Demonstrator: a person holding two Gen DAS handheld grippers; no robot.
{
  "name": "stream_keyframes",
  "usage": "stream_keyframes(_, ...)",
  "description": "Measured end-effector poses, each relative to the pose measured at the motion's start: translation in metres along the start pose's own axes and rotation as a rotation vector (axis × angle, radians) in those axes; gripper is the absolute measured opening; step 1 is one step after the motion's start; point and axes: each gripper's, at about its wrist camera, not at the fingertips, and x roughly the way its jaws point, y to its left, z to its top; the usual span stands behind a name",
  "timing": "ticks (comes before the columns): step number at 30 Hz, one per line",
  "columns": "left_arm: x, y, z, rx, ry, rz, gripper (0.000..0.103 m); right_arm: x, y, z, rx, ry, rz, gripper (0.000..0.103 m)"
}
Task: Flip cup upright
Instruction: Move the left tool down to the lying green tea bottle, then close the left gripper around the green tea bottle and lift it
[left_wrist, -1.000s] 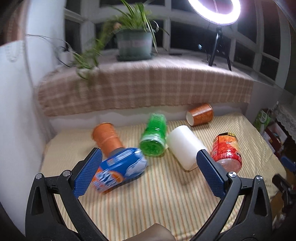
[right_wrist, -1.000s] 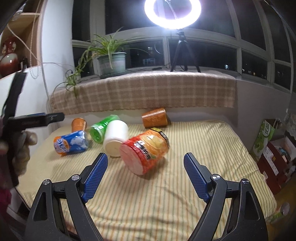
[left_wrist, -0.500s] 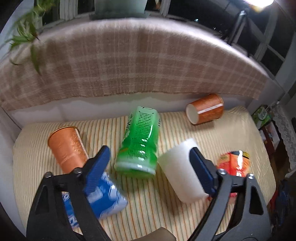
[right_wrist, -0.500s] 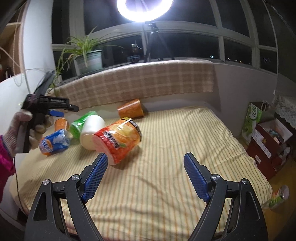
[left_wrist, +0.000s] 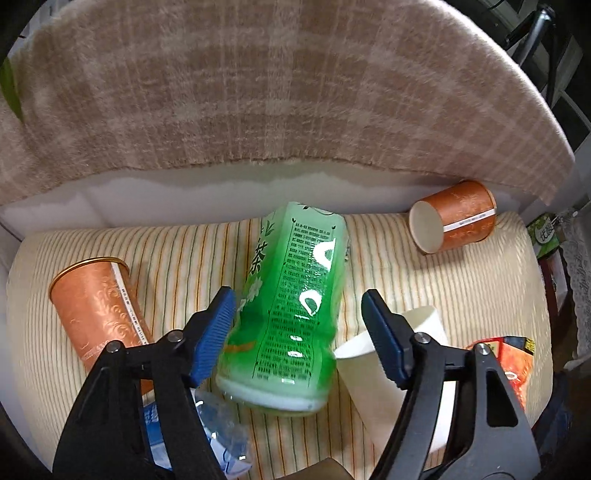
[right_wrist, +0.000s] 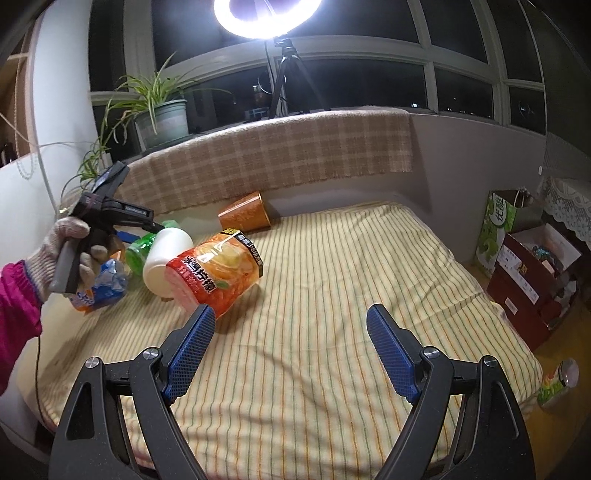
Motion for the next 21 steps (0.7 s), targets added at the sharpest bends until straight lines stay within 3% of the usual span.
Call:
stream_keyframes(12,0.018,0.007,0.007,-0.044,0.039,-0.019,0.066,0.000,-0.002,-0.002,0.003,0.013,-0.007,0.084)
stream_keyframes(21,-0.021,0.004,-0.001,0.007,-0.047,0.012,0.065,-0.002,-0.001,-0.002,0.001,0.011,-0.002,0.084)
